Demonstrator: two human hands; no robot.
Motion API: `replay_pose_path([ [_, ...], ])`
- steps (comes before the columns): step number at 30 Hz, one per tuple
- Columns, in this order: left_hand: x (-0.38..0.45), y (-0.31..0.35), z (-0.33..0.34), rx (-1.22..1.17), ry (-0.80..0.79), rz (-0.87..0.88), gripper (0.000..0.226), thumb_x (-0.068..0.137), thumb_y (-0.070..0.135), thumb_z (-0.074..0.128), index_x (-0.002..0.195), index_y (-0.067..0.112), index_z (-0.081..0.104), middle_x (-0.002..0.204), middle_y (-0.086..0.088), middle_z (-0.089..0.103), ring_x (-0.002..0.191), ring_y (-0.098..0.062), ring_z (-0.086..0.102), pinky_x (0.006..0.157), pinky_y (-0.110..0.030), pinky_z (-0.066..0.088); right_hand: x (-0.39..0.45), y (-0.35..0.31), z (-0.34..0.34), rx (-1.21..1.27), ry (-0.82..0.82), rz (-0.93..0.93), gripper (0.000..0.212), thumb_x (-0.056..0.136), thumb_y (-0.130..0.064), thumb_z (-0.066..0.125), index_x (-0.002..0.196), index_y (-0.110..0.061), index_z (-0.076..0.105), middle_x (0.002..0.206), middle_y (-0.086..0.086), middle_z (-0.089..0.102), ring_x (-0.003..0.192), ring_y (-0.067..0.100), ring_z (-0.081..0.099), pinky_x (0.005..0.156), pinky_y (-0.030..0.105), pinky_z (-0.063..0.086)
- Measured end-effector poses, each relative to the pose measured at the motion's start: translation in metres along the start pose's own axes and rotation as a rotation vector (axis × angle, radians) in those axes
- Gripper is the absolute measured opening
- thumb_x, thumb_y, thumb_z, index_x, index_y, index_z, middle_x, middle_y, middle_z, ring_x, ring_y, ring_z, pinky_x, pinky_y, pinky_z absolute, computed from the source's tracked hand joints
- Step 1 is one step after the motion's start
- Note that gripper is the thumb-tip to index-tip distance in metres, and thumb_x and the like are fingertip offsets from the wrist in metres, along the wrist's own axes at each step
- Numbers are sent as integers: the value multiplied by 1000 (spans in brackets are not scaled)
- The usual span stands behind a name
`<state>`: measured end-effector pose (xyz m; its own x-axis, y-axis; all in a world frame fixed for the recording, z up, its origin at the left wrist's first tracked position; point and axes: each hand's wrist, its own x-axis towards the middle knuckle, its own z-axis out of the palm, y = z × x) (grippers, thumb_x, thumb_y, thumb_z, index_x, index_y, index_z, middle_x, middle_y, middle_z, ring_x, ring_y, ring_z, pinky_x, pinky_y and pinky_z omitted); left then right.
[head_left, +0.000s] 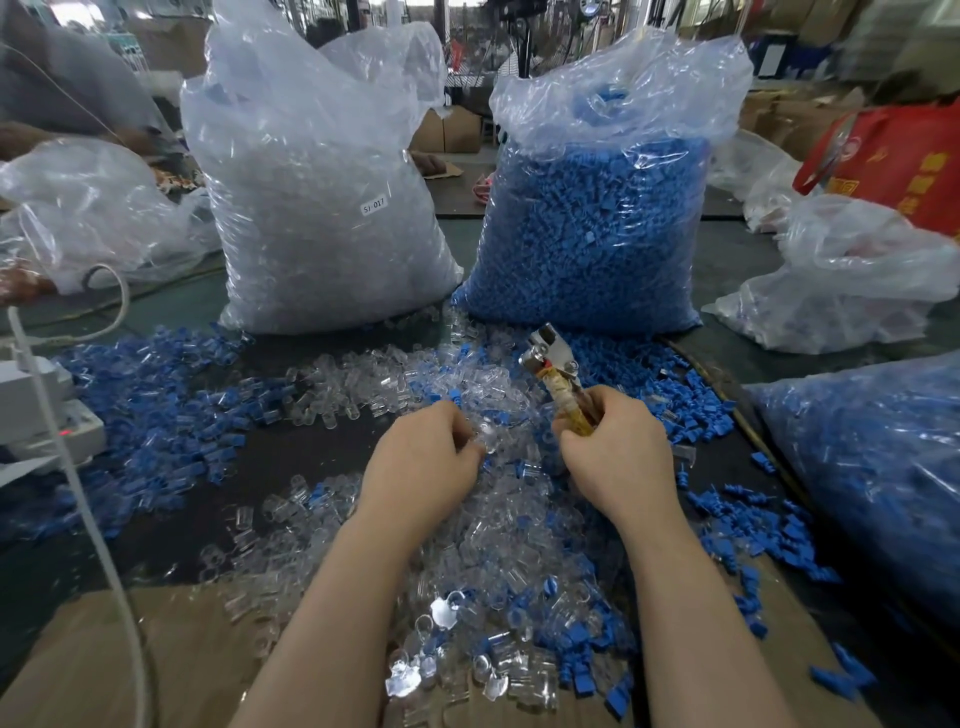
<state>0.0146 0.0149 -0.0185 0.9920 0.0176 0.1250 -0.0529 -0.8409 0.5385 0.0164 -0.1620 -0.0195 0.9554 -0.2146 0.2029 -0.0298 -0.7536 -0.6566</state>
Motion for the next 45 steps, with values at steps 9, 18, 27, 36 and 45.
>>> replay_pose_path([
  [9, -3, 7, -10, -575, 56, -102, 10, 87, 20, 70, 85, 30, 68, 76, 6, 71, 63, -9, 63, 48, -15, 43, 0, -5, -1, 324, 41, 34, 12, 89, -28, 68, 80, -24, 61, 72, -5, 62, 64, 13, 56, 54, 28, 41],
  [18, -2, 15, -12, -990, -60, -207, 13, 94, 13, 63, 95, 20, 74, 77, 1, 75, 72, -8, 69, 68, -20, 55, -4, -12, 0, 538, -12, -67, 15, 90, -17, 68, 79, -24, 62, 54, -20, 54, 47, -1, 45, 48, 12, 37],
  [27, -1, 20, -18, -1389, -111, -302, 17, 98, 6, 53, 104, 7, 69, 79, -8, 73, 64, -10, 67, 64, -19, 58, -8, -22, 2, 657, -79, -133, 20, 92, -12, 67, 78, -24, 61, 51, -16, 50, 47, 0, 40, 47, 11, 36],
  [36, -2, 22, -21, -1388, -116, -280, 20, 94, 7, 59, 111, 5, 69, 84, -8, 75, 70, -11, 70, 66, -20, 59, -11, -28, 3, 712, -31, -144, 16, 92, -13, 66, 82, -24, 63, 76, 12, 65, 61, 16, 55, 58, 21, 48],
  [45, -2, 23, -19, -1306, -27, -302, 12, 92, 7, 63, 96, 7, 73, 70, 3, 68, 62, -2, 60, 63, -15, 55, -12, -29, 3, 717, 3, -158, 17, 92, -13, 68, 80, -25, 62, 70, 0, 61, 61, 4, 51, 59, 16, 46],
])
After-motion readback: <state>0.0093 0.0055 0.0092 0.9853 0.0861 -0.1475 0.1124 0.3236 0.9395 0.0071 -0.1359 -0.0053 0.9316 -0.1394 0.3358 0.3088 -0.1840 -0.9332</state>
